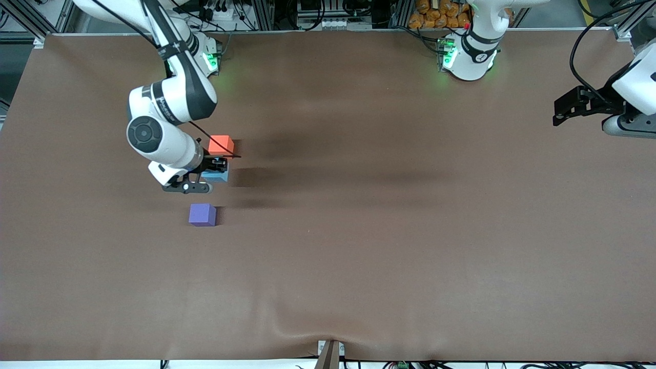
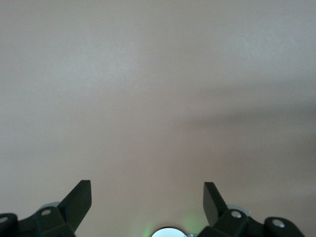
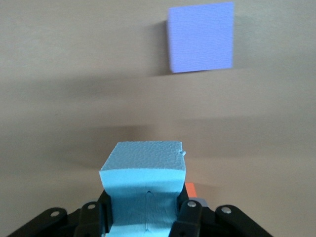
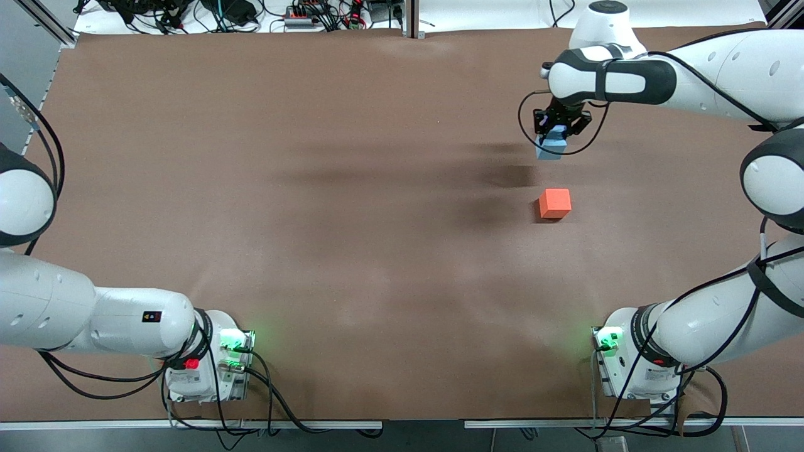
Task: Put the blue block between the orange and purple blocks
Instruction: 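Carry the blue cube with the right gripper between orange and purple cubes, then lower the blue cube onto the table and open the right gripper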
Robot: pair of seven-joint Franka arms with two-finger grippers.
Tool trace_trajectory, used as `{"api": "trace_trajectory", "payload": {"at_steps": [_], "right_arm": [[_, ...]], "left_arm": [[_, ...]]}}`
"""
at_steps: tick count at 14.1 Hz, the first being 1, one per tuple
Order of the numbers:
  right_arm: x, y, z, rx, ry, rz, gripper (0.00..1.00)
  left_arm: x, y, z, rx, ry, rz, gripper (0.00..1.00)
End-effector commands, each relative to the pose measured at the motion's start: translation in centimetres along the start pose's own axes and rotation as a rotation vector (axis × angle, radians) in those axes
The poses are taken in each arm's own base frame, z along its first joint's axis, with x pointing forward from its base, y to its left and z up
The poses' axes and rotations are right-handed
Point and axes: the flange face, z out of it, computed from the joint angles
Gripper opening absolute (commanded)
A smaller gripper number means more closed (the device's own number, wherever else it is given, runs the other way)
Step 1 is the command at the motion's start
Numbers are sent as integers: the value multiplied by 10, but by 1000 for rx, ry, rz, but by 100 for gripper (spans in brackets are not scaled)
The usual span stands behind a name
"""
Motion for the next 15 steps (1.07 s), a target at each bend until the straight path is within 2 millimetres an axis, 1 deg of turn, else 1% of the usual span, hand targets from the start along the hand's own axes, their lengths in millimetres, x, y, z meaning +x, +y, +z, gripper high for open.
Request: {"api": "trace_trajectory", "payload": {"at_steps": [1, 2, 3, 5, 8, 10, 12, 13, 14, 15], "right_arm": [[-6, 6, 12, 4, 23, 11, 0], [-3, 7, 28, -3, 7, 12, 0], [0, 8, 34, -2, 14, 14, 0], [3, 9, 39, -1, 19, 17, 0], [7, 17, 45, 1, 18, 30, 0], [8, 18, 49, -1, 13, 32, 0], [9, 28, 52, 2, 16, 23, 0], [9, 35, 57, 4, 22, 17, 0], [10, 39, 59, 7, 30, 22, 0], [10, 39, 63, 6, 27, 22, 0]], "left_arm": [[1, 6, -5, 11, 10, 7, 100], [1, 7, -5, 9, 10, 7, 100], [1, 8, -5, 9, 10, 9, 100], [1, 7, -5, 8, 10, 7, 100], [1, 8, -5, 8, 10, 6, 100], [1, 3, -4, 7, 7, -5, 100], [2, 0, -2, 6, 3, -9, 100], [2, 0, -2, 6, 3, -9, 100], [2, 0, -2, 8, 5, -10, 100], [2, 0, -1, 8, 2, -10, 100]]}}
